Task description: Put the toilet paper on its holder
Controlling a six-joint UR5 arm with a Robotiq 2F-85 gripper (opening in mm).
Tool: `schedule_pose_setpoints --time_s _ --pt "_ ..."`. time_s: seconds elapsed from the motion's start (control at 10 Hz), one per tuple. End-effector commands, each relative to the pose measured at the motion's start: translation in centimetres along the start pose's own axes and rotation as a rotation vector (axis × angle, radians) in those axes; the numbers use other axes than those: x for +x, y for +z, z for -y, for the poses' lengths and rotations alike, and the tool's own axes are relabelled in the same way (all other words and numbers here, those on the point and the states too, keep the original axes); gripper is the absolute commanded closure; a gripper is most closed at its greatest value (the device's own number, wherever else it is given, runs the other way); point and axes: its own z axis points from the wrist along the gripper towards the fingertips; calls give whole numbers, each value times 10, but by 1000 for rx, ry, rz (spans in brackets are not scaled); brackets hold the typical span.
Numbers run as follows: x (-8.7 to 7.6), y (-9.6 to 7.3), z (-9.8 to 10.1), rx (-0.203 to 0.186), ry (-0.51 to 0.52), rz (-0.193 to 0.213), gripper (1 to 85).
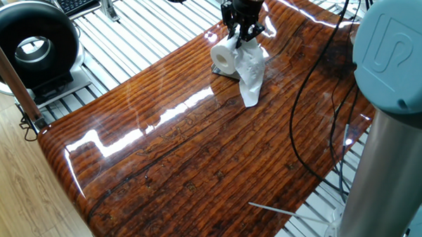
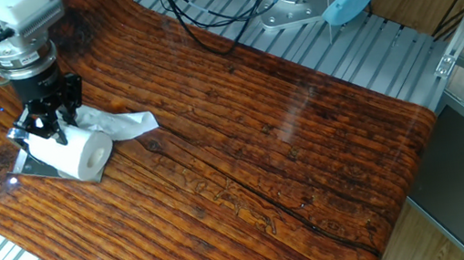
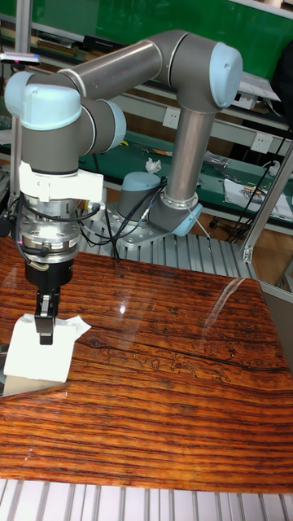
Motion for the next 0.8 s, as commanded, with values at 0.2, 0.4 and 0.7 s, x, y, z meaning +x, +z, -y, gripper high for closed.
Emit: schedule_pose_setpoints --time_s 0.2,0.4,0.7 --pt "0 -1 3 12 27 5 847" --pt "3 -1 6 22 53 -7 847" --pt "4 -1 4 14 55 -13 847"
